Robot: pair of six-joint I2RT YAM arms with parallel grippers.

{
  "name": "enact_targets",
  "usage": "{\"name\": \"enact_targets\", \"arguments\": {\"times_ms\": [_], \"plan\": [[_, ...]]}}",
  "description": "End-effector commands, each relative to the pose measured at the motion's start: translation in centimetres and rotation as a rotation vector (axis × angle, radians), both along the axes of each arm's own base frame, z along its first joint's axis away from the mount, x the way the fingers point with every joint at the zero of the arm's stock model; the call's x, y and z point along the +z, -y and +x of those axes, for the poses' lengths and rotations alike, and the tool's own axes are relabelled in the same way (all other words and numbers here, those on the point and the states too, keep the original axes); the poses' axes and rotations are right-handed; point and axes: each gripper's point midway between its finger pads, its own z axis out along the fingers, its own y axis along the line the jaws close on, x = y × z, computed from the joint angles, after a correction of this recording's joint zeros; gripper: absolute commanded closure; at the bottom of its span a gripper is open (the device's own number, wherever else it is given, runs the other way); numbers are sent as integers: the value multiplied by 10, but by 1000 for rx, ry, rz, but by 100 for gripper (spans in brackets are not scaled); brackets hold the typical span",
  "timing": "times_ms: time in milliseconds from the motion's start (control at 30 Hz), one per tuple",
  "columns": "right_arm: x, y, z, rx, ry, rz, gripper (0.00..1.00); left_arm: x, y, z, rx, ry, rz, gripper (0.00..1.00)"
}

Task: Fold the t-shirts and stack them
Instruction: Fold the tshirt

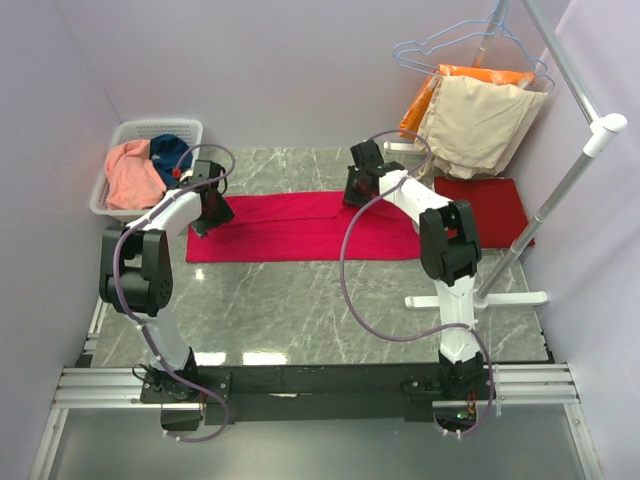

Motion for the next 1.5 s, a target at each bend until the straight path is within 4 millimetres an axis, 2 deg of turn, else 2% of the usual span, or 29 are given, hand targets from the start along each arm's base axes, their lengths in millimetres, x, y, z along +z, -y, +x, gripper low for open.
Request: {"name": "enact_targets", "arguments": {"times_ms": [0,33,167,200,267,333,433,467,533,567,633,767,1033,1100,1233,1467], "plan": [[35,0,35,-18,117,2,73,19,3,2,-27,50,2,36],[47,0,43,-24,136,6,73,20,3,2,-27,53,1,36],[50,10,46,-55,173,-22,74,21,4,-2,-32,58,-4,36],[52,12,39,-49,180,-16,74,20,4,-2,-33,56,-5,36],[65,19,40,-64,220,-5,74,20,5,-5,-35,58,-11,36],[66,24,37,-67,212,-14,73,21,7,-6,-41,62,-14,36],[68,44,26,-117,164,-60,73,21,8,-8,-47,64,-15,36],[69,52,15,-132,126,-80,74,22,9,-9,-48,66,-14,36],[59,67,-2,-147,65,-123,74,24,10,-10,-49,74,-14,36],[64,71,-8,-153,68,-133,74,22,10,-12,-49,70,-14,36],[51,83,-24,-164,21,-187,74,21,11,-13,-48,69,-16,36],[32,100,-39,-192,-74,-253,74,20,14,-14,-48,68,-18,36],[2,103,-36,-207,-195,-262,75,20,15,-13,-46,64,-9,36],[2,103,-30,-213,-199,-263,75,21,14,-13,-43,62,-4,36],[-11,106,-31,-214,-256,-282,75,21,13,-11,-41,61,7,36],[-13,109,-33,-227,-276,-284,76,20,14,-5,-44,54,8,36]]}}
